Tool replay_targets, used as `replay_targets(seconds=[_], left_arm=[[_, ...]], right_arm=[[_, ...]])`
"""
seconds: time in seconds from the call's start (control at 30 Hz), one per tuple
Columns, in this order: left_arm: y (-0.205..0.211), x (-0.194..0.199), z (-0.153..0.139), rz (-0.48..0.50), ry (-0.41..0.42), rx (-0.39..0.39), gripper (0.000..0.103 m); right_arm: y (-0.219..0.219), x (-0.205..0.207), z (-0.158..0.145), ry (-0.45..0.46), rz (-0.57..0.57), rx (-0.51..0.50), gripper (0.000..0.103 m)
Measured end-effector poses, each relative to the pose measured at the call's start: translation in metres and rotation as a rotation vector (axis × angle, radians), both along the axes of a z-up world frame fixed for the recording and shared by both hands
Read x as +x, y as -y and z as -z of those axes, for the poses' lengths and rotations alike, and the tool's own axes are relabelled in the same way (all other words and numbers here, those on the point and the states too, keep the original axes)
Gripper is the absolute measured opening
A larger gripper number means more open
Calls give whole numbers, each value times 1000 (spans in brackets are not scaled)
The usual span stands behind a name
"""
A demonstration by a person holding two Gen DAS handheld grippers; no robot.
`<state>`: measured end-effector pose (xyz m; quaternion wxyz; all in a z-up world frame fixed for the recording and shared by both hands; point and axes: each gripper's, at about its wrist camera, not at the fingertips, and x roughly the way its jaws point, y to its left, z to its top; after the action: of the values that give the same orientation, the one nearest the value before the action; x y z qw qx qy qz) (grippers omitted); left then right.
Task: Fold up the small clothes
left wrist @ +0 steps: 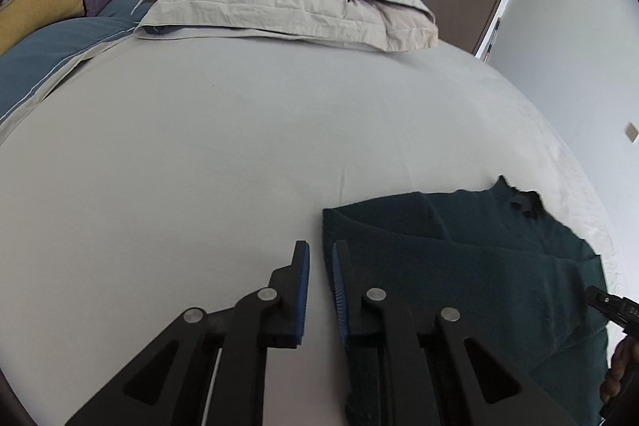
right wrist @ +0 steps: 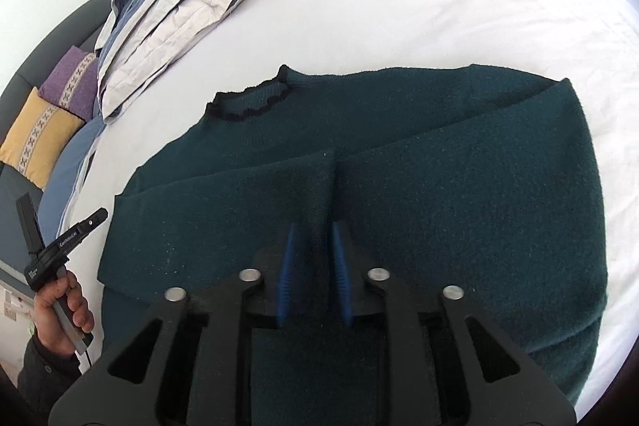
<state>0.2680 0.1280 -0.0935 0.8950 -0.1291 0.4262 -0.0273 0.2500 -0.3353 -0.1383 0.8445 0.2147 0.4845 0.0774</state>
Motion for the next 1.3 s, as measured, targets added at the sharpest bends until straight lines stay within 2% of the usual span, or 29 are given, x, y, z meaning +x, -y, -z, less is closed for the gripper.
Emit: replay_targets(seconds=[0.07, 0.13, 0.2, 0.23, 0.3, 0.33, 0.37, 0.5, 0.63, 0.77, 0.9, 1.1, 1.17, 1.23, 1.3], left_arm=[[4, -16, -11, 32, 17, -23, 21], [18, -26, -11, 86, 11, -8, 37], [31, -29, -3, 120, -5, 40, 38], [35, -29, 7, 122, -30, 55, 38], [34, -25, 30, 114, -105, 49, 36], [32, -27, 38, 111, -102, 39, 36], [32, -30, 40, 114, -83, 54, 36], [42, -39, 39, 130, -67, 139, 35], [39, -39, 43, 134, -70, 126, 35], [40, -39, 43, 149, -67, 149, 35], [40, -39, 45, 152, -66, 149, 35], [43, -39, 46, 156, -60, 165, 35], [44, -39, 44, 157, -59, 178, 35], [42, -41, 39, 146, -49, 178, 43], [35, -49, 33, 113, -55, 151, 49]], right_arm=[[0, -4, -2, 1, 8, 22, 47], [-5, -1, 3, -34, -4, 9, 47], [-13, 4, 14, -83, -26, -18, 45], [-18, 4, 14, -72, -37, -50, 43], [-21, 4, 15, -76, -42, -93, 19], [-19, 4, 14, -79, -35, -83, 16], [-16, 3, 13, -79, -31, -83, 9], [-16, 1, 9, -69, -25, -119, 6], [-17, -3, 5, -71, -19, -151, 6], [-5, -11, 7, -88, 24, -72, 5], [-5, -12, 12, -93, 23, -93, 5], [10, -4, 26, -89, 23, -23, 5], [15, -7, 23, -74, 17, 12, 9], [23, -18, 17, -63, 52, 26, 15], [29, -36, 4, -28, 93, 1, 26]])
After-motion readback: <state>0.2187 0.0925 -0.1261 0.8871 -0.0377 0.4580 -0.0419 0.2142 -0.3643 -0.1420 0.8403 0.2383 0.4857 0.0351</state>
